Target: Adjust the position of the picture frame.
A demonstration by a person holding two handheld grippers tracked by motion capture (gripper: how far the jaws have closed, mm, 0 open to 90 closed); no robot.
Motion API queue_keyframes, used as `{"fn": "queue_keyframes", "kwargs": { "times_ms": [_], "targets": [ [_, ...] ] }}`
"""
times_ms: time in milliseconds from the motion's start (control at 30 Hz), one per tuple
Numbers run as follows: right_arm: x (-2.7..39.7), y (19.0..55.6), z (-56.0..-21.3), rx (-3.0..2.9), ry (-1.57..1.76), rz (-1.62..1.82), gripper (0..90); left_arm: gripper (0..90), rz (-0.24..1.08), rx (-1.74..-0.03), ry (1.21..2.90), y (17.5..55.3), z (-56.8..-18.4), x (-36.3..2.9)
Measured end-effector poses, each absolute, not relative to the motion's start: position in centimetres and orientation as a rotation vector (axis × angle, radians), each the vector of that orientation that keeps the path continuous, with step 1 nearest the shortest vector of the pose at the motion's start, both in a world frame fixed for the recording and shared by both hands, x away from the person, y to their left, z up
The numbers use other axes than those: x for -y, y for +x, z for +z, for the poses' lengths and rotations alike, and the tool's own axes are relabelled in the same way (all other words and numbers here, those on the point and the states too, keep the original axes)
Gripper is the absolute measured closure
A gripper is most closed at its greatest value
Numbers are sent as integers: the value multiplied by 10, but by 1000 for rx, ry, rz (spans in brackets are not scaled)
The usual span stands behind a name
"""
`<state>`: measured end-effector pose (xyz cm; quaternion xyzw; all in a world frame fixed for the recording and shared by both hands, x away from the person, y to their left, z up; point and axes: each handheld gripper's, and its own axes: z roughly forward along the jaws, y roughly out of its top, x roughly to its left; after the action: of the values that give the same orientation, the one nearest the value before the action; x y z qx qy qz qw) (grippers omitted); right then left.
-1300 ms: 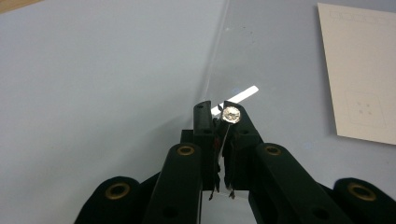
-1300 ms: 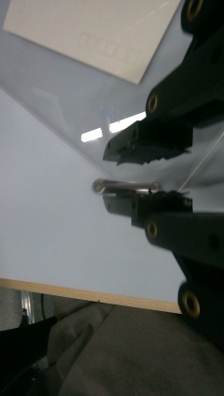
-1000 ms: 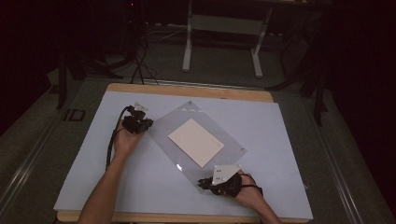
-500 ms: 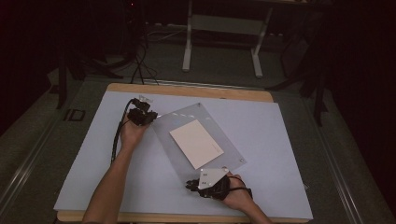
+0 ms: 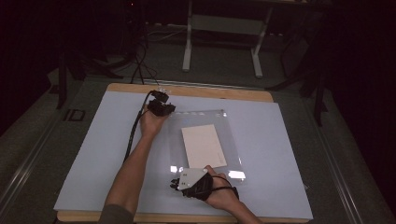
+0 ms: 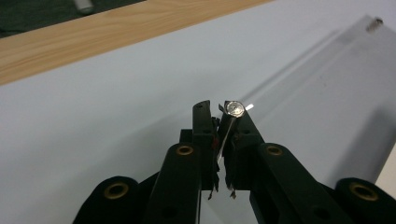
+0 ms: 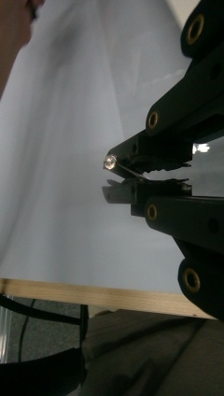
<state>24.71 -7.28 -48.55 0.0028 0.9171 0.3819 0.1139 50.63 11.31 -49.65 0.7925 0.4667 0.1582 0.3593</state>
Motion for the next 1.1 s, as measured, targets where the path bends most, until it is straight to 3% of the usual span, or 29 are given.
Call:
{"fn": "queue_keyframes", "kwargs": {
  "times_ms": [167, 367, 567, 767, 1100],
  "targets": [
    [62, 252, -493, -2698, 24, 1125, 835, 840, 428, -1164, 2118, 516, -496, -86],
    [55, 260, -503, -2723, 27, 1118, 838, 836, 421, -1248, 2113, 520, -508, -80],
    [54, 262, -510, -2729, 18, 1129, 825, 593, 386, -1224, 2071, 510, -513, -90],
    [55, 256, -510, -2754, -39, 1112, 621, 548, 366, -1204, 1973, 486, -507, -113],
    [75, 259, -502, -2798, -3, 1191, 559, 569, 355, -1179, 1851, 422, -499, -153]
  ]
}}
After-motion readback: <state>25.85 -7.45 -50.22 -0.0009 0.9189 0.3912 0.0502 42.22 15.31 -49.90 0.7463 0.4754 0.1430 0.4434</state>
